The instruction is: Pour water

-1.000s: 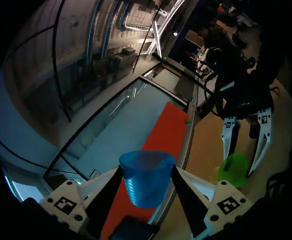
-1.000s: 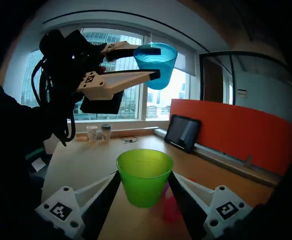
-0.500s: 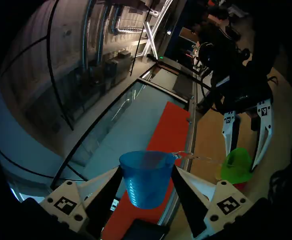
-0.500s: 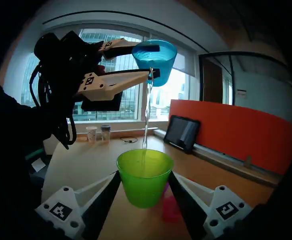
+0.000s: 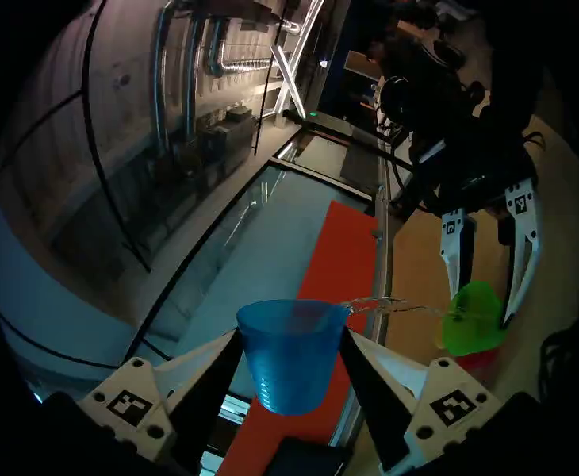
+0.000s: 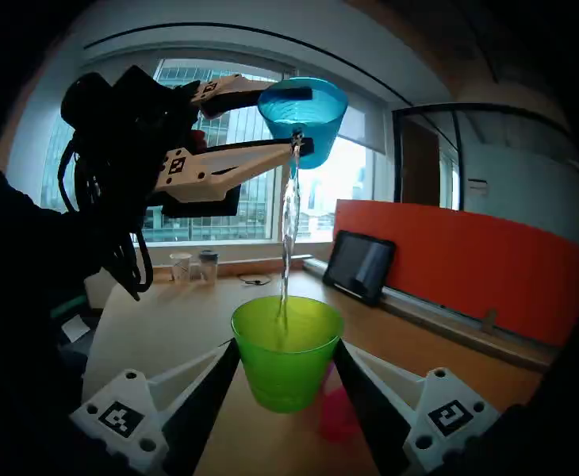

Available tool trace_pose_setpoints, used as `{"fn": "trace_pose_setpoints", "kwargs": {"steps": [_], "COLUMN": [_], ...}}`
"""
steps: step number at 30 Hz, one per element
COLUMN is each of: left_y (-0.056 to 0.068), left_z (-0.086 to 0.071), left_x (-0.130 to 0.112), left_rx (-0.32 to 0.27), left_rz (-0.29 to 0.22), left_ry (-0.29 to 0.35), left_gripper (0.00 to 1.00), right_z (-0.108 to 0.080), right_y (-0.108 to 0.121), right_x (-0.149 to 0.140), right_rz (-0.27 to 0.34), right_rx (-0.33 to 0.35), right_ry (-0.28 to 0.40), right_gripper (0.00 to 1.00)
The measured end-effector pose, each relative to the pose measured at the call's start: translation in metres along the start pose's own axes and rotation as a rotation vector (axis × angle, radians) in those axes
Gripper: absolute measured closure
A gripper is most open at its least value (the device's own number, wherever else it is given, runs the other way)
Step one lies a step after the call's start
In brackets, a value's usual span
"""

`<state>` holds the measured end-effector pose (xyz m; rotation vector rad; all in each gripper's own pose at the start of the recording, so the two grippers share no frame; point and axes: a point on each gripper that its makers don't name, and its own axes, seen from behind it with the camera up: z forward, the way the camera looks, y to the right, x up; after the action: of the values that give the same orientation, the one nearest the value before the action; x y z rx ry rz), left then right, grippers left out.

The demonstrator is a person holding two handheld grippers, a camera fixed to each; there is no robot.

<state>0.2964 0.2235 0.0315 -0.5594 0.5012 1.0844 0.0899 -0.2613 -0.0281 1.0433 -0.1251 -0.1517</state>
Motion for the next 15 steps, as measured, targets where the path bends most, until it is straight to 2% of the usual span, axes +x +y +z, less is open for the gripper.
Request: {"fn": "trace_pose_setpoints", "kwargs": {"steps": [15], "left_y": [-0.0005], "left_z": [-0.0001], "left_x": [0.0067], "left_rx": [0.009], "left_rz": [0.081], "left_ry": [-0.001], "left_gripper": [0.15], "right_z": [-0.0011], "right_y": [0.0018], "right_x": [0.0037], "right_rz": [-0.003], "right_rx": [-0.006], "right_ry": [0.008], "right_gripper": [0.12]}}
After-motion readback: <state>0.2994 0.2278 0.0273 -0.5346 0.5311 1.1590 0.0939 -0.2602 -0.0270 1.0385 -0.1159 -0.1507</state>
